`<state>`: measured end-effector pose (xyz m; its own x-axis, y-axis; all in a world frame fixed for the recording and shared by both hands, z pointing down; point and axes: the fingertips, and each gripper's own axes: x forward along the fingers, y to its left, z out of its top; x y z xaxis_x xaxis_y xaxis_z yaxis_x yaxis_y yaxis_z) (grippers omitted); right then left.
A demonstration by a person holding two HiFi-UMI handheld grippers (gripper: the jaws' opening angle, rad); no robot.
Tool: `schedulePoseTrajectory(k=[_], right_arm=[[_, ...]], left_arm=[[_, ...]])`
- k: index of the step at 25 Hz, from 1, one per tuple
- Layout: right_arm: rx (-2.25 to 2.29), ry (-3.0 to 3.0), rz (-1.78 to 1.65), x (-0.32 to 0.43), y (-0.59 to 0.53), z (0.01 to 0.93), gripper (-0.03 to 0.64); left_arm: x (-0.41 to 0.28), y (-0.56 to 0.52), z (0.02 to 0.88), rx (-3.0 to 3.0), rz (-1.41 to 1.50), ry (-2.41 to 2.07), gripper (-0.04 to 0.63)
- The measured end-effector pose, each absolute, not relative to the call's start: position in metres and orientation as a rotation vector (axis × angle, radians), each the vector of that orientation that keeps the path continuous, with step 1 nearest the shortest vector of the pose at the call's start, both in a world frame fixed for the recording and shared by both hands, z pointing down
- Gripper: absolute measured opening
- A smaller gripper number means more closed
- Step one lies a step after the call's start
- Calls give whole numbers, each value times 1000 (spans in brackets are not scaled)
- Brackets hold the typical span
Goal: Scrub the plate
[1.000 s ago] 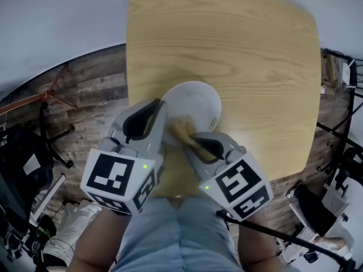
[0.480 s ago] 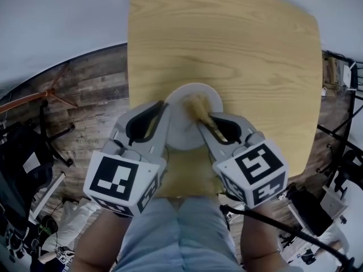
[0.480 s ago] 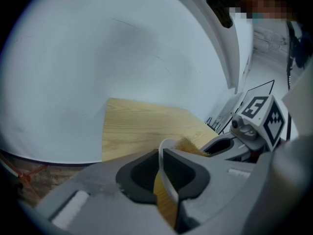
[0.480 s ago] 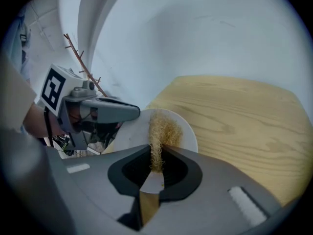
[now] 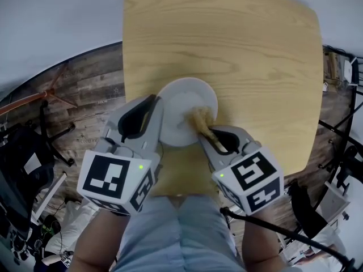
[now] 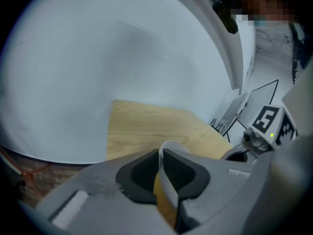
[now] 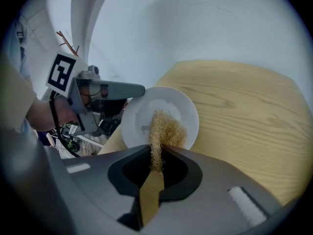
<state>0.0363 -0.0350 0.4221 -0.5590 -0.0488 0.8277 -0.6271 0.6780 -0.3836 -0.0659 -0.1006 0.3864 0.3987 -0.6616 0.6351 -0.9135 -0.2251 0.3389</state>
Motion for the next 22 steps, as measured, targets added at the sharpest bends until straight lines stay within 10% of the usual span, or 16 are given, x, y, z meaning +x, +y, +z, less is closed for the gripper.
schedulePoseTrajectory(k=[22], right_arm=[[515,-2138,865,6,-59,405,40]], left_arm=[[-58,-90,383,1994,463,-1284,51]])
